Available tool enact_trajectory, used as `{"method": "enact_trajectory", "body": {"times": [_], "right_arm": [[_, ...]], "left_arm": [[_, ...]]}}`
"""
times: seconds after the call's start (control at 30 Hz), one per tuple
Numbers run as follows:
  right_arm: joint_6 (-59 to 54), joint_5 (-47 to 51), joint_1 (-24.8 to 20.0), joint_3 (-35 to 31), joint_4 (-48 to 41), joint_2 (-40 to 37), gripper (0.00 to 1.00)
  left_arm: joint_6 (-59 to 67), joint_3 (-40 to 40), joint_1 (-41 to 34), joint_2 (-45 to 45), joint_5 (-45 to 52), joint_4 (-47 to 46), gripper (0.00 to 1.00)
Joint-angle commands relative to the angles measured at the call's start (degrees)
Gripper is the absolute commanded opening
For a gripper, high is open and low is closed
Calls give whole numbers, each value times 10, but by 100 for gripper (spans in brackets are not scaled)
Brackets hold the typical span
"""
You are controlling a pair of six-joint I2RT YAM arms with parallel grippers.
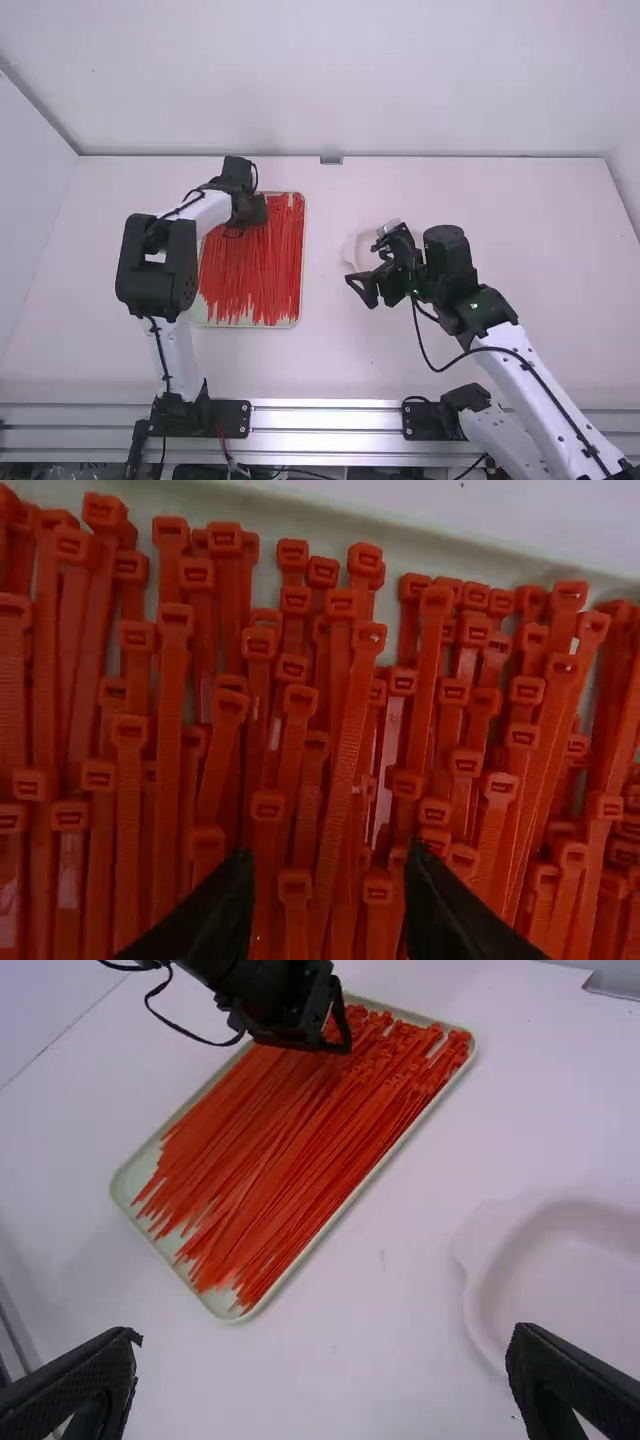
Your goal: Fasten the cable tie
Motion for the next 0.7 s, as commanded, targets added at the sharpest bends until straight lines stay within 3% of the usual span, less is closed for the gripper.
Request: {"method": "enact_trajectory", "body": {"times": [0.0,0.67], "right_arm": [[1,3,0,15,-1,4,99],[3,-8,1,15,0,4,98]], "left_arm": [[-7,-19,3,3,-8,3,40],[-6,-24,0,3,-22,7,30]]}}
